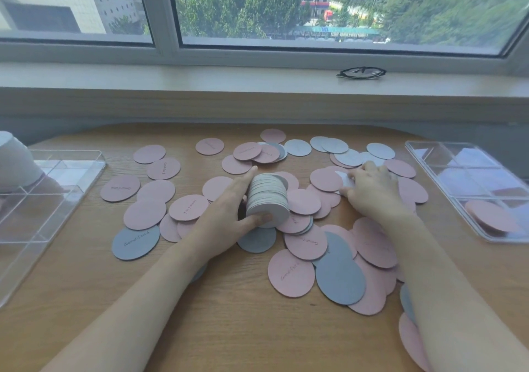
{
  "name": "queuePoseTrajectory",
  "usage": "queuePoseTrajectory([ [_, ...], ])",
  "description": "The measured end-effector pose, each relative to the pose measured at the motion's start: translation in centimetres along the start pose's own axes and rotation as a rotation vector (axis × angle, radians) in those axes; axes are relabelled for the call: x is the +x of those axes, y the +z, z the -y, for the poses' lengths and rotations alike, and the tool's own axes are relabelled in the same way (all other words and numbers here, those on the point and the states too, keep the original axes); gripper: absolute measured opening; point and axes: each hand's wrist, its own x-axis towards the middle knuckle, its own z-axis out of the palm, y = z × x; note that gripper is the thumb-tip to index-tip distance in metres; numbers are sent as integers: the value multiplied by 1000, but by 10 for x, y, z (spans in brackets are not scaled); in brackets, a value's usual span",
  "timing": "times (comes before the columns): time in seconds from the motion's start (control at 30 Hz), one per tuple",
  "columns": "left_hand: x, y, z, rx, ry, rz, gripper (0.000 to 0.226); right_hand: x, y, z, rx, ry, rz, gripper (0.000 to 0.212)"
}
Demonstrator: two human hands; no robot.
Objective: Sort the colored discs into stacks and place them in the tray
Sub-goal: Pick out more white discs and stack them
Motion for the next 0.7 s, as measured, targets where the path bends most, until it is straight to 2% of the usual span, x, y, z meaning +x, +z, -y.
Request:
queuePoseTrajectory([
  [0.27, 1, 0, 0, 1, -9, -5, 88, -3, 1, 1, 134, 15, 23, 52],
  [0.47, 1, -1, 0, -26, -8, 1, 89, -2, 1, 2, 229, 27, -43, 51],
  [0.7, 1, 0, 0, -47, -13, 0, 89, -8, -5, 8, 648, -26, -304, 44],
])
